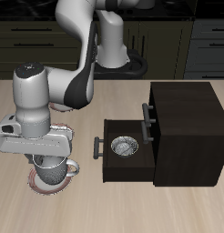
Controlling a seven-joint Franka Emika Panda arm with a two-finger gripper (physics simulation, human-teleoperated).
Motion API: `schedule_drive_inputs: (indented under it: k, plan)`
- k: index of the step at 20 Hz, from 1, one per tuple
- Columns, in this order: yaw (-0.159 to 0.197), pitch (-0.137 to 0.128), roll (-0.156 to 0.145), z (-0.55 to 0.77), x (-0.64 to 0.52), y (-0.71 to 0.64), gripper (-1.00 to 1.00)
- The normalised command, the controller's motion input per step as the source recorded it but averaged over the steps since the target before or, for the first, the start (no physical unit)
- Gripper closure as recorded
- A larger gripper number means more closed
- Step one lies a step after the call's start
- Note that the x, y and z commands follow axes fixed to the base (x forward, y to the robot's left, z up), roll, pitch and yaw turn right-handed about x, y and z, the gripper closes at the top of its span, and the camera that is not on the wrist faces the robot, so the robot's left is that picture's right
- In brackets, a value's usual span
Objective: Place the porcelain mug that is on the plate onto the farthest plate relative to the robot
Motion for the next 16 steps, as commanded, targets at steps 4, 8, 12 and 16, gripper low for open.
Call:
schedule_drive_inputs:
  k: [4,8,12,16]
  plan:
    - [-0.004,0.035,-0.098,-0.29,0.08,-0.07,1.00]
    - [-0.031,0.024,-0.036,-0.05,-0.01,-0.07,-1.00]
    - [0.024,-0.006,0.015,0.03,-0.02,0.00,-1.00]
    - [0.024,-0.017,0.020,0.09,-0.15,0.09,-1.00]
